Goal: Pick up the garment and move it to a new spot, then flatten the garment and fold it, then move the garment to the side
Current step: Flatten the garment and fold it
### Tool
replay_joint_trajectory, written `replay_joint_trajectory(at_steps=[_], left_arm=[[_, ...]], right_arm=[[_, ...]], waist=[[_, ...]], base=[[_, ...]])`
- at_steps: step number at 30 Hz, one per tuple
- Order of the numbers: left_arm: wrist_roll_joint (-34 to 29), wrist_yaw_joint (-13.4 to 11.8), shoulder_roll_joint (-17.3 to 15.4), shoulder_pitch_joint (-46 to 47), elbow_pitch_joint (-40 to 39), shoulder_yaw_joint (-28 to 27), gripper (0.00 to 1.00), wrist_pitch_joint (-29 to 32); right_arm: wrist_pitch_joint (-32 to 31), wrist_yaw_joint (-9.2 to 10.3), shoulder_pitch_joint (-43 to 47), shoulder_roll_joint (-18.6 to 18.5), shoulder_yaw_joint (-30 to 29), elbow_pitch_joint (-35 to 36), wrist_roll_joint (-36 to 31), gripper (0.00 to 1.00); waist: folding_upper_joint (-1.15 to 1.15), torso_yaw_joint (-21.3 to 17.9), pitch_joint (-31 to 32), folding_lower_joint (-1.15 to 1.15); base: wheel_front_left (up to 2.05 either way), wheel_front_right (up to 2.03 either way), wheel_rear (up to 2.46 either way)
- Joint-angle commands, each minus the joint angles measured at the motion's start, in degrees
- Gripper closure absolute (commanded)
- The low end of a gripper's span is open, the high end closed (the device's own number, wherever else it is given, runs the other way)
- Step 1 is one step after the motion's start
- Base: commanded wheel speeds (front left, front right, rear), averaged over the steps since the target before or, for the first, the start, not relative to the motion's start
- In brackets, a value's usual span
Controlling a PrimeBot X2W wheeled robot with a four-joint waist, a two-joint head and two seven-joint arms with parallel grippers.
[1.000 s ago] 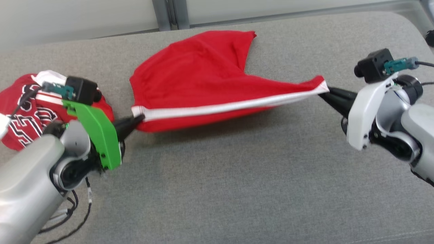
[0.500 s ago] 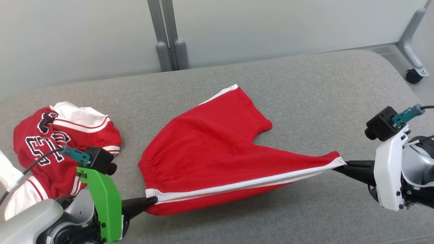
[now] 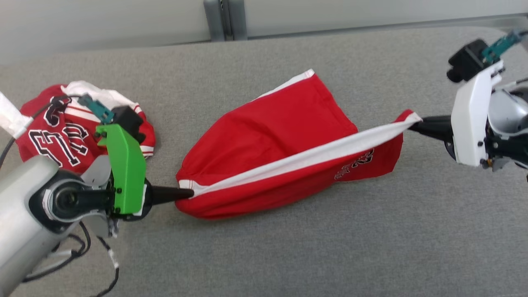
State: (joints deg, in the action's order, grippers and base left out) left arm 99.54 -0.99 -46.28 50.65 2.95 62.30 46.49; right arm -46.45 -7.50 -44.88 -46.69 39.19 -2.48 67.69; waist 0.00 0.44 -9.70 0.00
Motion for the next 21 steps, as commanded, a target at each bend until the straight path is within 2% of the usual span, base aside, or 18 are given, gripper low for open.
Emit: replay_joint_trajectory(at_steps=[1, 6, 11, 21], left_arm=[[0.10, 0.40, 1.35, 2.28, 1.64, -0.66, 1.00, 0.72], [-0.35, 1.19, 6.04, 7.25, 7.34, -1.96, 1.00, 1.62], [-1.16, 3.27, 9.93, 10.93, 13.14, -3.32, 1.00, 0.58], [-2.15, 5.99, 13.82, 13.88, 21.43, -4.93, 1.00, -2.03]], right_arm=[[-1.39, 0.02, -2.56, 1.55, -0.93, -2.14, -0.83, 1.00], [-4.48, 0.01, -9.69, 6.40, -3.37, -9.90, -3.60, 1.00], [-5.35, 0.01, -15.15, 9.95, -4.28, -16.10, -7.20, 1.00], [-3.66, 0.01, -20.05, 13.76, -5.33, -25.71, -10.76, 1.00]], waist=[[0.00, 4.87, -6.43, 0.00], [0.00, 7.83, -11.28, 0.00], [0.00, 9.81, -14.26, 0.00], [0.00, 11.67, -17.02, 0.00]], base=[[0.00, 0.00, 0.00], [0.00, 0.00, 0.00], [0.00, 0.00, 0.00], [0.00, 0.00, 0.00]])
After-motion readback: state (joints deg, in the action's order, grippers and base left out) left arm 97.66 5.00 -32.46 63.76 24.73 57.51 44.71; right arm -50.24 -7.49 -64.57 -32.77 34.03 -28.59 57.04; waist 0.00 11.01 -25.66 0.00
